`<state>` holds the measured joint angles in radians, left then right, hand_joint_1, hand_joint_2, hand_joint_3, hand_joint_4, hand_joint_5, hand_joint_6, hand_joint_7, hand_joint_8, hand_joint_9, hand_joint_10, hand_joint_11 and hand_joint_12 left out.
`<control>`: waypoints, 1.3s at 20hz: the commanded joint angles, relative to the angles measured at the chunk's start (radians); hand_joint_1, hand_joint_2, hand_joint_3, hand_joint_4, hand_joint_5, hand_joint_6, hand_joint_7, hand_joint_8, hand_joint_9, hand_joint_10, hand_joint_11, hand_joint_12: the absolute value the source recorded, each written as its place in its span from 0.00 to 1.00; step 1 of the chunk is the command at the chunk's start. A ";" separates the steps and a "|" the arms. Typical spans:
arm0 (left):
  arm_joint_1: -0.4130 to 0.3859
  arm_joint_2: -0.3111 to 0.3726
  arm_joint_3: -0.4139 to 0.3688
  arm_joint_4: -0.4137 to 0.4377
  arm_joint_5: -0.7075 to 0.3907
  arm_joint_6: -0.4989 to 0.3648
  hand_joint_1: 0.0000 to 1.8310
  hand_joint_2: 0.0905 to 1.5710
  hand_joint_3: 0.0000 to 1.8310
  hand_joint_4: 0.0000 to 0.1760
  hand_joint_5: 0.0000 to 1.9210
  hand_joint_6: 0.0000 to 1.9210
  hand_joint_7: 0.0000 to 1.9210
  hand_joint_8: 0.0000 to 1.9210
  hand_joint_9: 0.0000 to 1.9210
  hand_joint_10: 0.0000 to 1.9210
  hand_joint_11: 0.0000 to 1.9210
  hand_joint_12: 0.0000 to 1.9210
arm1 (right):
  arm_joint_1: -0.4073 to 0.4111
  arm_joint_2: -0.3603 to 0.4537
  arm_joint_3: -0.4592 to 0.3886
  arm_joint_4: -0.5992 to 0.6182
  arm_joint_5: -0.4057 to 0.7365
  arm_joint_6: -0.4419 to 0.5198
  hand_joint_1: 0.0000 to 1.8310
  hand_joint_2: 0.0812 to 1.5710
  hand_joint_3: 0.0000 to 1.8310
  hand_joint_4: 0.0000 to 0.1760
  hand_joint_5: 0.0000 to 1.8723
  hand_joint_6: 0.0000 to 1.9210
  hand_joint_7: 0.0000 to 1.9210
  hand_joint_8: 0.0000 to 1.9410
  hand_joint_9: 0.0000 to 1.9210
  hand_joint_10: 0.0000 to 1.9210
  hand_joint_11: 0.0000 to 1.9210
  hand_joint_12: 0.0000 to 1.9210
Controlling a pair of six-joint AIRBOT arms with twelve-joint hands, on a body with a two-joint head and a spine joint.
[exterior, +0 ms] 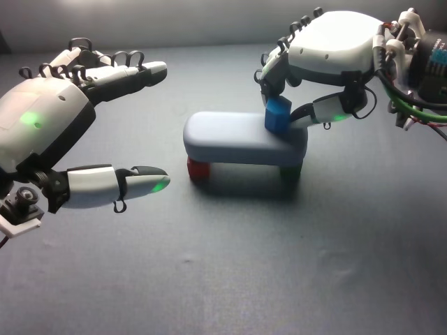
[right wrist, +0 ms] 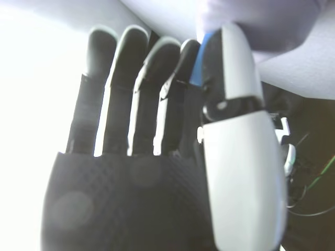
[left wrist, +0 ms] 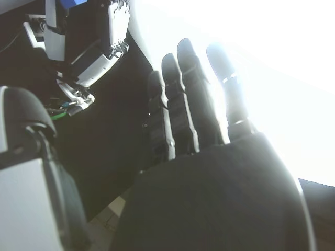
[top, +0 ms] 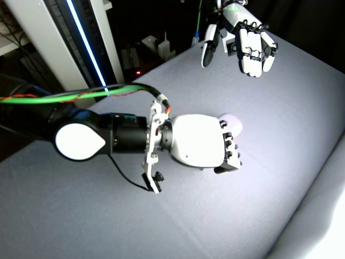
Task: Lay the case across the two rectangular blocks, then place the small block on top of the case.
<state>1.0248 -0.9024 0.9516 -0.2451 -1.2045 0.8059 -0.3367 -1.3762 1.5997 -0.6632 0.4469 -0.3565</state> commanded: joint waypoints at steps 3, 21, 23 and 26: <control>-0.011 -0.008 0.007 0.011 -0.128 -0.009 0.45 0.56 0.00 0.00 0.24 0.00 0.26 0.00 0.28 0.00 0.00 0.52 | 0.011 0.001 0.006 0.022 0.064 -0.008 0.67 0.63 0.00 0.00 0.44 0.04 0.31 0.41 0.29 0.60 0.23 0.80; -0.010 -0.011 0.007 0.011 -0.132 -0.014 0.44 0.56 0.00 0.00 0.22 0.00 0.25 0.00 0.27 0.00 0.00 0.50 | 0.011 0.002 -0.008 0.023 0.057 -0.008 0.57 0.60 0.00 0.44 0.13 0.00 0.18 0.00 0.22 0.01 0.00 0.64; -0.007 -0.013 0.007 0.011 -0.133 -0.016 0.45 0.56 0.00 0.00 0.22 0.00 0.24 0.00 0.26 0.00 0.00 0.49 | 0.011 0.002 -0.013 0.023 0.057 -0.008 0.59 0.60 0.00 0.32 0.14 0.00 0.18 0.00 0.20 0.00 0.00 0.57; -0.007 -0.014 0.006 0.011 -0.134 -0.018 0.45 0.56 0.00 0.00 0.23 0.00 0.24 0.00 0.26 0.00 0.00 0.49 | 0.012 0.008 -0.014 0.025 0.057 -0.008 0.58 0.60 0.00 0.35 0.14 0.00 0.18 0.00 0.20 0.00 0.00 0.48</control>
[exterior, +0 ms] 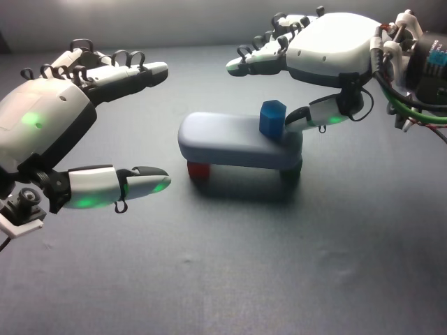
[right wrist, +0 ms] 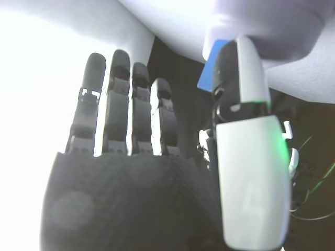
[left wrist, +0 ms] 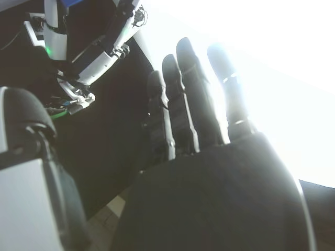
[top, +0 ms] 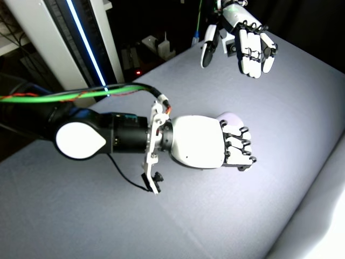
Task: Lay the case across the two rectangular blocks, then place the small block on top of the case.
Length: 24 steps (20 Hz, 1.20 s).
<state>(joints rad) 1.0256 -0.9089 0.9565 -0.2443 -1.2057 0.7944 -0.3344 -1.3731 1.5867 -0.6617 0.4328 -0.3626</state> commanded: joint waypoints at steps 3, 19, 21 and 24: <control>-0.007 -0.008 0.001 0.010 -0.134 -0.008 0.47 0.57 0.00 0.00 0.23 0.00 0.22 0.00 0.26 0.00 0.00 0.49 | 0.012 0.011 0.002 0.026 0.069 -0.002 0.59 0.62 0.00 0.33 0.14 0.00 0.16 0.00 0.15 0.01 0.00 0.37; 0.015 0.001 -0.008 -0.002 -0.165 -0.020 0.45 0.56 0.00 0.00 0.23 0.00 0.27 0.00 0.28 0.01 0.00 0.50 | 0.041 0.169 -0.094 0.156 0.058 -0.188 0.57 0.64 0.00 0.15 0.15 0.00 0.16 0.00 0.18 0.01 0.00 0.50; 0.031 0.012 -0.015 -0.017 -0.189 -0.020 0.45 0.56 0.00 0.00 0.22 0.00 0.25 0.00 0.27 0.00 0.00 0.47 | 0.041 0.222 -0.132 0.207 0.116 -0.190 0.55 0.66 0.01 0.11 0.15 0.00 0.16 0.00 0.18 0.00 0.00 0.53; 0.061 0.039 -0.029 -0.039 -0.232 -0.020 0.45 0.57 0.00 0.00 0.22 0.00 0.25 0.00 0.26 0.00 0.00 0.51 | 0.016 0.299 -0.188 0.277 0.216 -0.190 0.45 0.70 0.01 0.34 0.14 0.00 0.17 0.00 0.14 0.00 0.00 0.43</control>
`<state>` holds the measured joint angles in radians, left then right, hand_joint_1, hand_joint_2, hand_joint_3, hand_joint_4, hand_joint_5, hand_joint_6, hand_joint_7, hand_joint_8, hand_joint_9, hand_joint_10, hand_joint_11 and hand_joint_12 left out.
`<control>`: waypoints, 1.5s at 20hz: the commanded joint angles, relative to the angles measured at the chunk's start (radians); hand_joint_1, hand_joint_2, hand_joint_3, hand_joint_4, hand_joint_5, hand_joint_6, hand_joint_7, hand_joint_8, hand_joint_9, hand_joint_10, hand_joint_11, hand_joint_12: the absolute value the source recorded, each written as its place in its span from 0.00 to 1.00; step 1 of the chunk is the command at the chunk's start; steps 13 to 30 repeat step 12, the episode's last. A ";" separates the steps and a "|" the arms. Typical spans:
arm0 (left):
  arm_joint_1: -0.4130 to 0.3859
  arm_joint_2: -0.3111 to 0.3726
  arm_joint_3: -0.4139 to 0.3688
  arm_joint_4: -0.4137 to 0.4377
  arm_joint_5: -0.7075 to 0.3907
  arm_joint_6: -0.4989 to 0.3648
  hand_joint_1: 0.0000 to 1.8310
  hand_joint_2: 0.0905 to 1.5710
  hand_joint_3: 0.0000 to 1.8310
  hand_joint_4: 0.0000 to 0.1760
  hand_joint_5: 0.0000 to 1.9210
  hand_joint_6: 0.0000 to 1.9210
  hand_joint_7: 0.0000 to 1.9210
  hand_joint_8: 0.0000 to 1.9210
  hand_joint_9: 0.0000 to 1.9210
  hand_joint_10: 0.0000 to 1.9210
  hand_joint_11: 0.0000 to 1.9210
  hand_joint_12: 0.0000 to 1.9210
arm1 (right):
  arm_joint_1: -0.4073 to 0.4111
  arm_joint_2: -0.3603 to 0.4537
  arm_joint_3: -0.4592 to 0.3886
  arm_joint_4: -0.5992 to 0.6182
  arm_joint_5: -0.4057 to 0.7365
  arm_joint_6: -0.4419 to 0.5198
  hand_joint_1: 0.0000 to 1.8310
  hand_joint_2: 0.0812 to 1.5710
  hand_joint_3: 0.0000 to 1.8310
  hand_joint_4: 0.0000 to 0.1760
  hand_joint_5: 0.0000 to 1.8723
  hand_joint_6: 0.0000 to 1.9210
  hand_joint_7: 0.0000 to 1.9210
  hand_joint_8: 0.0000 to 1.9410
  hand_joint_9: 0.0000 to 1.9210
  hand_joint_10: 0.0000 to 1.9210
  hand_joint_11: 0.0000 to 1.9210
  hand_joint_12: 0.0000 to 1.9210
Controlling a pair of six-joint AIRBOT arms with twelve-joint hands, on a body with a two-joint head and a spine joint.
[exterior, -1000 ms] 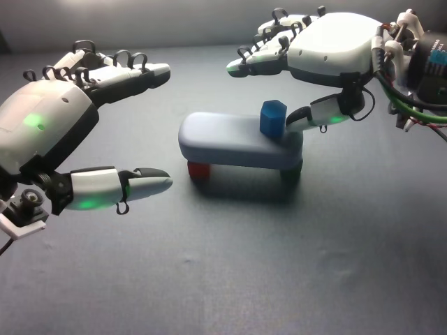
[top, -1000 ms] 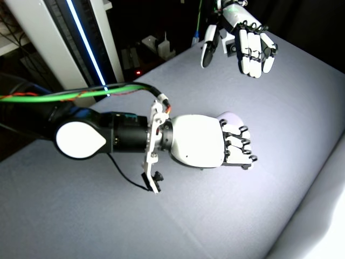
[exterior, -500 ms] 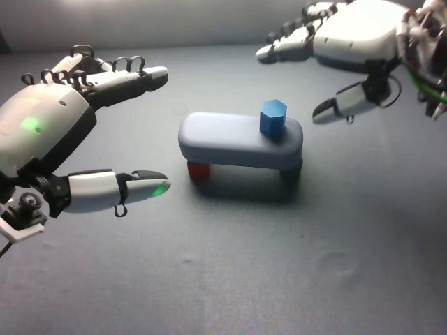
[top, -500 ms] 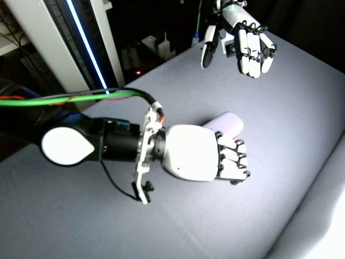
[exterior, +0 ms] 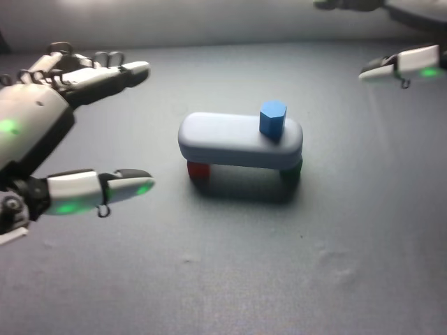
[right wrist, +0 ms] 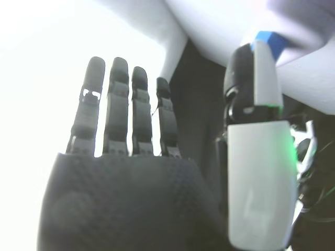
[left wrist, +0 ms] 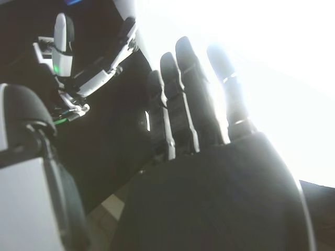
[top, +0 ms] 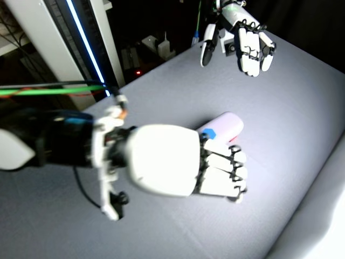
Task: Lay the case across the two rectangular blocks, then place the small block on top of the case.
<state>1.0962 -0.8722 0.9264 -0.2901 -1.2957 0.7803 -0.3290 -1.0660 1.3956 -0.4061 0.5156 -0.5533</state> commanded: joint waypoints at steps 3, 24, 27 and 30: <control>0.013 0.024 -0.003 -0.014 -0.175 -0.005 0.40 0.61 0.01 0.00 0.22 0.00 0.23 0.00 0.24 0.00 0.00 0.55 | -0.094 0.064 -0.059 0.143 0.300 0.001 0.44 0.73 0.00 0.13 0.14 0.00 0.18 0.00 0.16 0.01 0.00 0.38; 0.057 0.070 -0.029 -0.035 -0.289 -0.003 0.00 0.75 0.00 0.00 0.11 0.00 0.12 0.00 0.16 0.00 0.00 0.58 | -0.494 0.190 -0.235 0.430 0.786 0.001 0.00 0.79 0.00 0.35 0.13 0.00 0.17 0.00 0.15 0.00 0.00 0.42; 0.057 0.070 -0.029 -0.035 -0.289 -0.003 0.00 0.75 0.00 0.00 0.11 0.00 0.12 0.00 0.16 0.00 0.00 0.58 | -0.494 0.190 -0.235 0.430 0.786 0.001 0.00 0.79 0.00 0.35 0.13 0.00 0.17 0.00 0.15 0.00 0.00 0.42; 0.057 0.070 -0.029 -0.035 -0.289 -0.003 0.00 0.75 0.00 0.00 0.11 0.00 0.12 0.00 0.16 0.00 0.00 0.58 | -0.494 0.190 -0.235 0.430 0.786 0.001 0.00 0.79 0.00 0.35 0.13 0.00 0.17 0.00 0.15 0.00 0.00 0.42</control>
